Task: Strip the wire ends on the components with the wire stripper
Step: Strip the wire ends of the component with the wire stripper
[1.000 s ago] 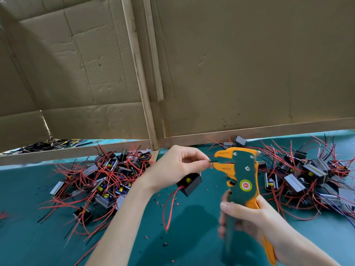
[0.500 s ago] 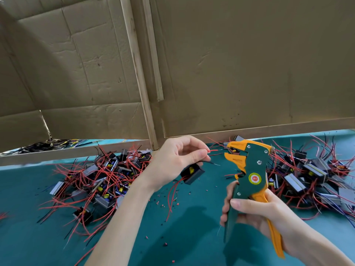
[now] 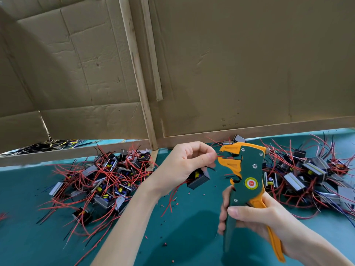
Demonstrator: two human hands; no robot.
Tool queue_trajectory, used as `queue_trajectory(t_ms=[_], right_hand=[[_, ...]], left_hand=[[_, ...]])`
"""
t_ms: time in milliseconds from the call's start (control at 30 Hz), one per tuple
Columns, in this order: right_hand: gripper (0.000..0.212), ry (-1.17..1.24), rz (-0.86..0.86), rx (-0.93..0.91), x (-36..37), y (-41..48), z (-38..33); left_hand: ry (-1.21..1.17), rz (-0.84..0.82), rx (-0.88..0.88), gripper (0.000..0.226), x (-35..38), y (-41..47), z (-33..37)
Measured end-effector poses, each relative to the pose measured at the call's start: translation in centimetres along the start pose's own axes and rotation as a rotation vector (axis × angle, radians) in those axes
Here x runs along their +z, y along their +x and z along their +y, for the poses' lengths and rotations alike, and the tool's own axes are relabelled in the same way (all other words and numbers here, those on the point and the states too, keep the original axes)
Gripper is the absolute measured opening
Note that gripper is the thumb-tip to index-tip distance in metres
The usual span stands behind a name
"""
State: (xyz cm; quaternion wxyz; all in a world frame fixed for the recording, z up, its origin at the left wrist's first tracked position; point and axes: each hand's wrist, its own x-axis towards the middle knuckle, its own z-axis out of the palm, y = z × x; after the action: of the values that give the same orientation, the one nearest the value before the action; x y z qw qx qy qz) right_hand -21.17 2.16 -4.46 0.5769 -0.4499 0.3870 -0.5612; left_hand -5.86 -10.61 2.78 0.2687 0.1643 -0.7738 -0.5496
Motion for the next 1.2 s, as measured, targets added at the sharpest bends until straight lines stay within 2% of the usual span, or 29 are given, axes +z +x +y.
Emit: queue_trajectory(t_ms=[200,467,600,733,800,967,1033,1133,1200], right_hand=[[0.040,-0.078,0.029,0.018,0.2,-0.4,-0.6],[0.017,-0.186,0.080,0.011,0.7,-1.0,-1.1],[0.031,-0.234,0.122,0.041,0.8,-1.2,-1.1],[0.021,-0.261,0.155,0.027,1.5,-1.1,-0.9],[0.025,-0.252,0.168,0.039,2.0,-0.9,-0.7],[0.033,-0.210,0.342,0.040,2.5,-0.2,1.2],[0.036,-0.173,0.307,0.052,2.2,-0.1,1.4],[0.045,-0.016,0.120,0.045,1.6,0.1,0.9],[0.048,0.051,0.089,0.049,1.1,0.5,0.9]], left_hand=[[0.040,-0.012,0.008,0.010,-0.4,-0.2,0.1],[0.133,-0.058,0.022,0.011,-1.0,-0.5,0.8],[0.162,-0.078,-0.001,0.010,-1.4,-0.5,0.8],[0.190,-0.082,-0.007,0.009,-1.9,-0.6,0.7],[0.181,-0.089,-0.018,0.007,-2.0,-0.6,0.6],[0.175,-0.082,-0.064,0.004,-1.8,-0.4,-0.1],[0.189,-0.086,-0.095,0.005,-1.6,-0.3,-0.3],[0.182,-0.047,-0.120,0.006,-1.9,-0.3,-0.5],[0.189,-0.020,-0.130,0.008,-2.2,-0.3,-0.6]])
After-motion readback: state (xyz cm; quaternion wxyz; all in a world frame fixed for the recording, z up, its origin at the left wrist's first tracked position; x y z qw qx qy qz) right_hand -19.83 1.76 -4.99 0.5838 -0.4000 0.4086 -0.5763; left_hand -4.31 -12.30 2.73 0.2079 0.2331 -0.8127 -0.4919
